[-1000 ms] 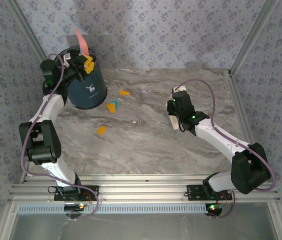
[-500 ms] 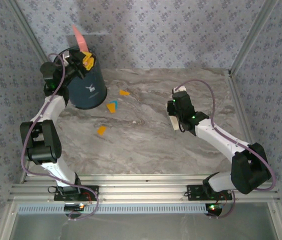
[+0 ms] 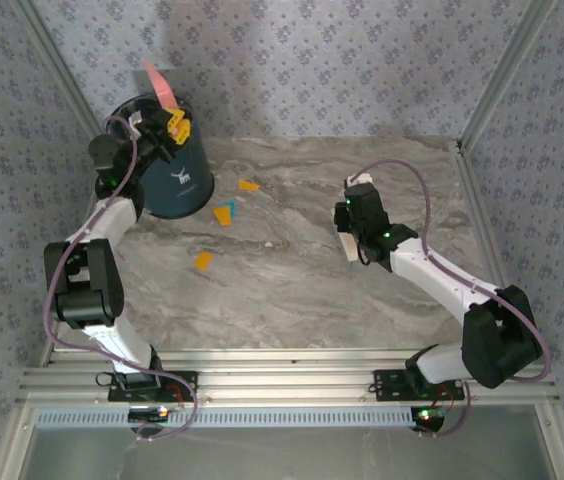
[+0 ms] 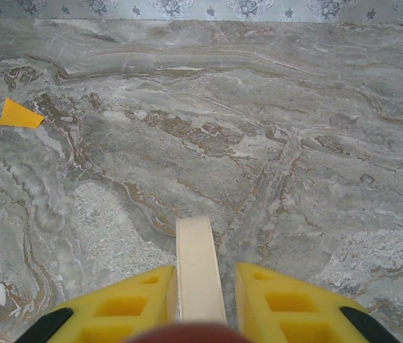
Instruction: Sweep away the paper scraps from the table
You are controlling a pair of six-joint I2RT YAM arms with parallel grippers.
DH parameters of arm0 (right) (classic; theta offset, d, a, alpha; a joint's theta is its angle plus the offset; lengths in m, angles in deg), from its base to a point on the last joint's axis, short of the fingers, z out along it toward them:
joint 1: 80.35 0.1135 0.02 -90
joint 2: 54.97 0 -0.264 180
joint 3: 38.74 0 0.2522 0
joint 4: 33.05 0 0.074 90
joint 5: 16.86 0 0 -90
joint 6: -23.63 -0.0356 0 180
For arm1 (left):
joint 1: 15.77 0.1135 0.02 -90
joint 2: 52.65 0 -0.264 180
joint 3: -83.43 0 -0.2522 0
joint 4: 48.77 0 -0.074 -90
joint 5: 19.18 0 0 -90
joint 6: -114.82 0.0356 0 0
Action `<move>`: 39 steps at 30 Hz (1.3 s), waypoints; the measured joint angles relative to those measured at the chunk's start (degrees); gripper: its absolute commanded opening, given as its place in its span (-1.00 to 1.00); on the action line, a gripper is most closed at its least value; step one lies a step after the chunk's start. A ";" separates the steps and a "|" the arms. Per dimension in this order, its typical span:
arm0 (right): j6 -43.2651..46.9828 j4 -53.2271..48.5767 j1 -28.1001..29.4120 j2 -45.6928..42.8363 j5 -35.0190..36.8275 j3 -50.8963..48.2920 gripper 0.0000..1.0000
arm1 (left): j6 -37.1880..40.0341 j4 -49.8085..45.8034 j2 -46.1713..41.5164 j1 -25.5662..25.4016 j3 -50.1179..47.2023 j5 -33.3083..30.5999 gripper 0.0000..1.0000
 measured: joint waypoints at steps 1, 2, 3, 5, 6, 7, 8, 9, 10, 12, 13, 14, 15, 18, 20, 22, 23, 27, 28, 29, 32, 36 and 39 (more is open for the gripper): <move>-0.02 -0.02 0.00 0.00 0.00 0.00 -1.00 | -0.26 0.44 -0.02 -0.04 -0.39 -0.44 -1.00; -0.15 -0.02 0.00 0.02 0.00 0.00 -1.00 | -0.55 0.85 -0.04 -0.07 -0.79 -0.87 -1.00; -0.22 -0.02 0.00 0.00 0.00 0.00 -1.00 | -0.72 1.16 -0.11 -0.17 -1.27 -1.33 -1.00; -0.37 -0.02 0.00 0.00 0.00 0.00 -1.00 | -1.18 1.68 -0.24 -0.42 -2.32 -2.29 -1.00; -0.39 -0.02 0.00 0.02 0.00 0.00 -1.00 | -1.25 1.75 -0.28 -0.61 -2.71 -2.69 -1.00; -0.39 -0.02 0.00 0.02 0.00 0.00 -1.00 | -1.46 1.81 -0.33 -0.79 -3.10 -2.99 -1.00; -0.39 -0.02 0.00 0.00 0.00 0.00 -1.00 | -1.64 1.92 -0.33 -0.96 -3.28 -3.17 -1.00; -0.39 -0.02 0.00 0.00 0.00 0.00 -1.00 | -1.66 2.05 -0.33 -1.11 -3.32 -3.30 -1.00; -0.39 -0.02 0.00 0.00 0.00 0.00 -1.00 | -1.66 2.16 -0.35 -1.16 -3.32 -3.37 -1.00; -0.39 -0.02 0.00 0.00 0.00 0.00 -1.00 | -1.57 2.29 -0.55 -1.40 -3.32 -3.45 -1.00; -0.39 -0.02 0.00 0.00 0.00 0.00 -1.00 | -1.44 2.16 -0.79 -1.44 -3.32 -3.43 -1.00; -0.39 -0.02 0.00 0.00 0.00 0.00 -1.00 | -0.96 1.86 -1.05 -1.46 -3.32 -3.32 -1.00; -0.39 -0.02 0.00 0.00 0.00 0.00 -1.00 | -0.50 1.42 -1.27 -1.46 -3.30 -3.19 -1.00; -0.39 -0.02 0.00 0.00 0.00 -0.02 -1.00 | 2.80 -2.12 -2.40 -1.46 -2.95 -2.27 -1.00; -0.39 -0.02 0.00 0.00 0.00 -0.11 -1.00 | 5.97 -6.10 -2.97 -1.46 -1.60 -1.25 -1.00; -0.39 -0.04 -0.11 0.00 0.00 -0.22 -1.00 | 9.64 -10.64 -3.58 -1.46 0.24 -0.57 -1.00; -0.39 -0.04 -0.11 0.00 0.00 -0.33 -1.00 | 11.76 -13.20 -4.11 -1.46 1.09 0.04 -1.00; -0.39 -0.07 -0.28 -0.02 0.00 -0.76 -1.00 | 21.09 -24.11 -5.97 -1.46 4.87 2.10 -1.00; -0.39 -0.07 -0.33 -0.02 0.00 -0.85 -1.00 | 23.21 -26.43 -6.21 -1.46 5.68 2.54 -1.00; -0.39 -0.09 -0.37 -0.02 0.00 -0.90 -1.00 | 25.97 -29.57 -6.45 -1.46 6.73 3.06 -1.00; -0.42 -0.07 -0.48 -0.02 0.00 -1.01 -1.00 | 33.99 -38.64 -6.54 -1.46 9.88 4.35 -1.00; -0.42 -0.07 -0.57 -0.02 -0.02 -1.03 -1.00 | 49.51 -57.40 -6.54 -1.46 16.96 4.79 -1.00; -0.42 0.04 -0.74 -0.17 -0.31 -1.25 -1.00 | 62.29 -71.28 -6.51 -1.46 23.61 4.11 -1.00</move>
